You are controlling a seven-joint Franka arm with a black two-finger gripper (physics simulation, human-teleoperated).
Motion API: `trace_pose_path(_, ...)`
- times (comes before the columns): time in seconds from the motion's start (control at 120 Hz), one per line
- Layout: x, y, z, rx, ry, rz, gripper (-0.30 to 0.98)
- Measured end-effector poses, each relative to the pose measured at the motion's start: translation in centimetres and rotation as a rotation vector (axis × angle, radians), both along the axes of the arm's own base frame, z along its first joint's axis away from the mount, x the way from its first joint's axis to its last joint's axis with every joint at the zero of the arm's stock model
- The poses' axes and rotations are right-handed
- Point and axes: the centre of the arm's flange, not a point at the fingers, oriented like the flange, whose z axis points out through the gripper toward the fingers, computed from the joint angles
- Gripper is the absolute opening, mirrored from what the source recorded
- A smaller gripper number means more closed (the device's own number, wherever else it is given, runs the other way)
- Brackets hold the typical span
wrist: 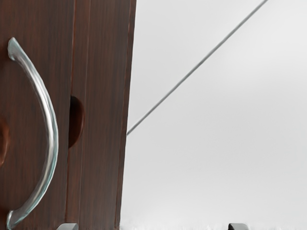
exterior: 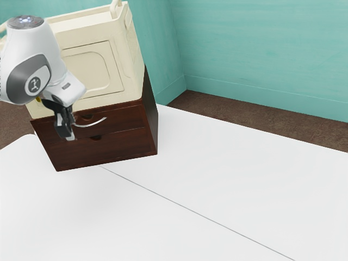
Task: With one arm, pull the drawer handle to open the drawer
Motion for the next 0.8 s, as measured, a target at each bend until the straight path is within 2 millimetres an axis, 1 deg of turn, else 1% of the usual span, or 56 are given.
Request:
trace_pose_path(0.117, 0.6, 1.2, -0.6, -0.012, -0.029, 0.012, 0.25)
trace_pose_path(0.267, 1.2, 1.9, -0.3, -0.01, -0.087, -0.003, 0.18)
trace_pose_path(0.375, 2.2, 2.3, -0.7, -0.013, -0.11, -0.016, 0.16)
trace_pose_path(0.542, 3.1, 2.6, -0.7, -0.01, -0.139, -0.041, 0.14)
trace_pose_path(0.8, 4.1, 3.2, -2.2, -0.014, -0.137, -0.063, 0.14)
